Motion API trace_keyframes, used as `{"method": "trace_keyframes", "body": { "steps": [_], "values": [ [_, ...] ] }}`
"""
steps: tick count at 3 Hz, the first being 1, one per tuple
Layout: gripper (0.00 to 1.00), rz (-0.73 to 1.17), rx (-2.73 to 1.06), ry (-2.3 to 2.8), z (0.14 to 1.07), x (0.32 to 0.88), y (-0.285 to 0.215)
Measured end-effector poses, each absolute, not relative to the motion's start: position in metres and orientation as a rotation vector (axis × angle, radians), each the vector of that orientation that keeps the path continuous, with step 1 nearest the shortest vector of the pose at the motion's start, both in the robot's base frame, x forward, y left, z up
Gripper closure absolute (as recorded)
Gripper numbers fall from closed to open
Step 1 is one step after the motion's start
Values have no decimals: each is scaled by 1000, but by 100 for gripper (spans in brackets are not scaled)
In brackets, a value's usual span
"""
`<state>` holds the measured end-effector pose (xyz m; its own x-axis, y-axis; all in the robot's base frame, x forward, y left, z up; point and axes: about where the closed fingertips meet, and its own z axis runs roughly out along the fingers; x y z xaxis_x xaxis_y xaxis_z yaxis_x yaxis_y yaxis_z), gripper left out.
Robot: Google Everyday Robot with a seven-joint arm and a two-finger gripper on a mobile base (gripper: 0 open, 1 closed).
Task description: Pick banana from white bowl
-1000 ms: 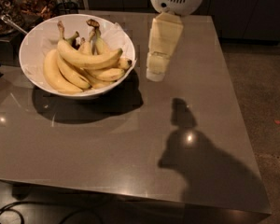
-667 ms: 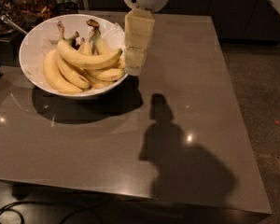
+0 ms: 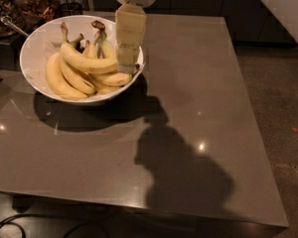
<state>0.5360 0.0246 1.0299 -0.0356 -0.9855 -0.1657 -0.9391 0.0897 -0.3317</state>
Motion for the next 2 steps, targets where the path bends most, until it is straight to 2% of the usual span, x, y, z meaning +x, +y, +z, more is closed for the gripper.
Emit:
{"method": "trace_keyframes", "body": {
  "steps": [2],
  "values": [
    [0,-187,-1967,1941,1026,560,88]
  ]
}}
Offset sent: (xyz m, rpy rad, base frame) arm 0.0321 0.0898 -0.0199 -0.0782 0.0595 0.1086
